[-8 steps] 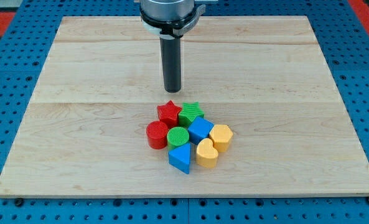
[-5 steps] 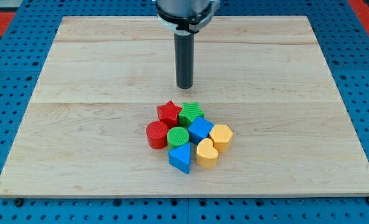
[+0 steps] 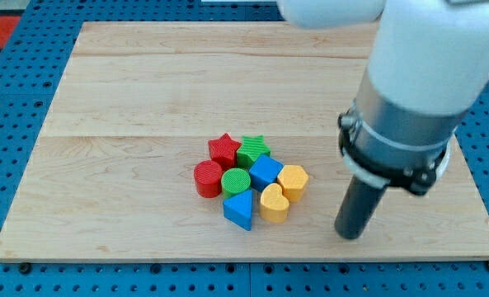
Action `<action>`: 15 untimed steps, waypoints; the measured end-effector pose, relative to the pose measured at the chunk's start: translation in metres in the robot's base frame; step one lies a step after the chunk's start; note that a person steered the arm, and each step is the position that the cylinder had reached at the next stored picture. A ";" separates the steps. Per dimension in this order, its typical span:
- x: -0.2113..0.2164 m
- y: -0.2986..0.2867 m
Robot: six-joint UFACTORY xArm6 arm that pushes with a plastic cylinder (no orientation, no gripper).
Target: Separate the blue triangle to the top left
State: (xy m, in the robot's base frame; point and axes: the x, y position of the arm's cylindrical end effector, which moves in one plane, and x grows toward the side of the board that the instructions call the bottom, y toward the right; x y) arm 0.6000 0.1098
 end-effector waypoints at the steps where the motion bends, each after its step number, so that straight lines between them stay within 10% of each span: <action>1: 0.018 -0.009; 7: -0.038 -0.195; 15: -0.145 -0.232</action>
State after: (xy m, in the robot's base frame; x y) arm 0.4553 -0.1225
